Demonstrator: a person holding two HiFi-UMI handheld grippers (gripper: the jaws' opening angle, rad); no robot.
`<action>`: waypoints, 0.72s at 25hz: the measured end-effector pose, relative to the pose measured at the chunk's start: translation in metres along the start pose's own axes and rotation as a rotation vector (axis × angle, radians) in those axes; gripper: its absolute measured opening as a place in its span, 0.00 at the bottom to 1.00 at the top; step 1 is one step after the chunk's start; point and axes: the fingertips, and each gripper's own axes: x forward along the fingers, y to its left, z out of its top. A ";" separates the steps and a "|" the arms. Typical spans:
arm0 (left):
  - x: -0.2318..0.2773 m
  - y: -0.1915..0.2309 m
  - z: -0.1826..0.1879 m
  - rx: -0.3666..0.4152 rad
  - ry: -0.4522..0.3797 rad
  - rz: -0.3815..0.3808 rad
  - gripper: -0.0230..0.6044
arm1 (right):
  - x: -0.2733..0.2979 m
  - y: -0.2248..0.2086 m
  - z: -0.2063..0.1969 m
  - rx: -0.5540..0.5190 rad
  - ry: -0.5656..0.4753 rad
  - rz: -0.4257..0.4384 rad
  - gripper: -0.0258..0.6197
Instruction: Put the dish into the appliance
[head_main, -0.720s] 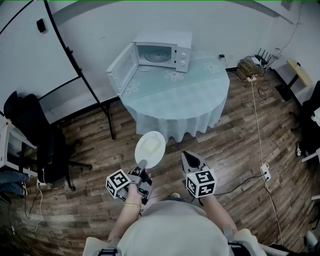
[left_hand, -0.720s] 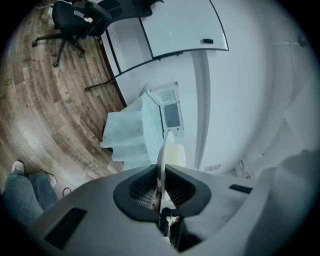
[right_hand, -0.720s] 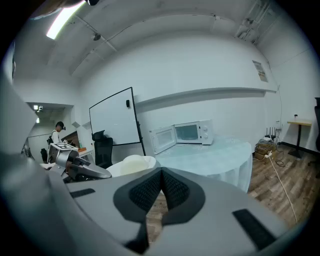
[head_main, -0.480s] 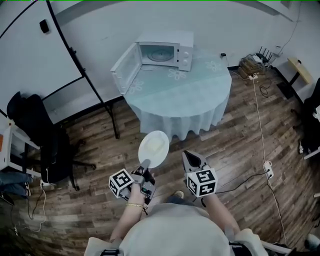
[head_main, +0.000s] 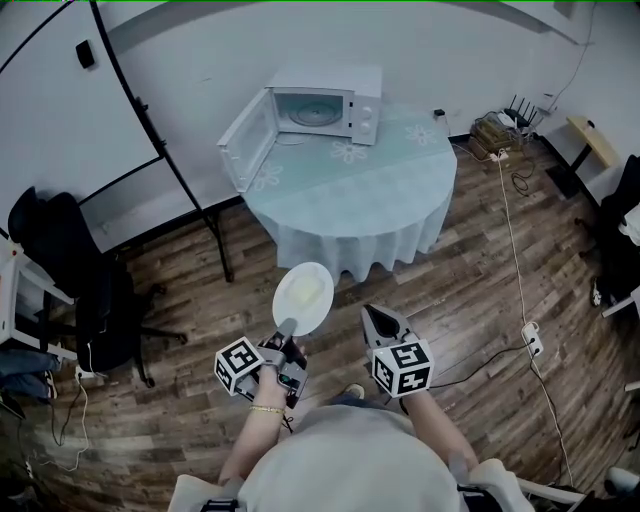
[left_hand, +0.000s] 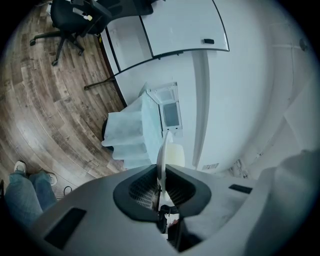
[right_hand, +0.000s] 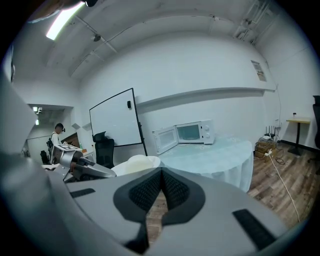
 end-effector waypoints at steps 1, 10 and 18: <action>0.002 0.000 0.001 -0.002 -0.001 -0.001 0.10 | 0.001 0.000 0.001 -0.002 -0.004 0.005 0.05; 0.032 -0.014 0.006 -0.007 -0.027 -0.014 0.10 | 0.019 -0.013 0.020 -0.024 -0.016 0.062 0.05; 0.059 -0.017 0.009 -0.020 -0.048 -0.013 0.10 | 0.038 -0.032 0.022 -0.047 -0.002 0.098 0.05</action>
